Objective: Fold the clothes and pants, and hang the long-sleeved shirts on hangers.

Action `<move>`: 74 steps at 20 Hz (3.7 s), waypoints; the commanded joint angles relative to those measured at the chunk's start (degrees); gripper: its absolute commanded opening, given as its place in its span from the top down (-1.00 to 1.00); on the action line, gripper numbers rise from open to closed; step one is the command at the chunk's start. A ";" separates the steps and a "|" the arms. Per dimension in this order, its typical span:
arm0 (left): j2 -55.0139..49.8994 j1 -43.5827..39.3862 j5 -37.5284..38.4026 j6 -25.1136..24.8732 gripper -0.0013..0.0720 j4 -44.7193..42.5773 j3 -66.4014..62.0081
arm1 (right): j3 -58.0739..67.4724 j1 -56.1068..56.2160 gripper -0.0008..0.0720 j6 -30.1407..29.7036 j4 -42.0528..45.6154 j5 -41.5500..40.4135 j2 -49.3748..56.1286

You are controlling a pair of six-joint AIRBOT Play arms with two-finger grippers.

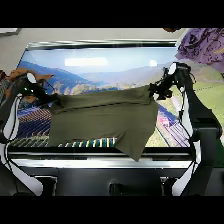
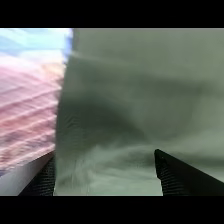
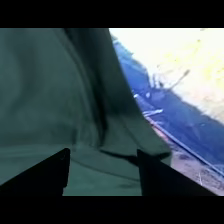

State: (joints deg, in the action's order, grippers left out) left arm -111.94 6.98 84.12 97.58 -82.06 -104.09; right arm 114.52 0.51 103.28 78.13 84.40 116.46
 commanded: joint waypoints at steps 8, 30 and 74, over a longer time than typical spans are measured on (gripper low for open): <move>23.08 10.45 3.19 0.70 -0.93 -10.49 13.40 | -21.79 -16.92 -0.33 -18.53 -17.46 6.38 -21.64; 39.85 16.39 -3.30 3.63 -0.91 -9.05 41.83 | -81.79 0.28 0.89 -22.43 -32.00 -21.75 -42.07; 69.13 21.97 -11.63 -7.61 0.93 19.54 64.39 | -77.15 0.28 0.90 -9.16 -22.84 -7.04 -76.98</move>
State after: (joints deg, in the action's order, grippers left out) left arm -43.62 31.16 76.01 91.02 -64.10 -39.44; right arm 36.10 0.75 94.63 53.43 78.43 41.10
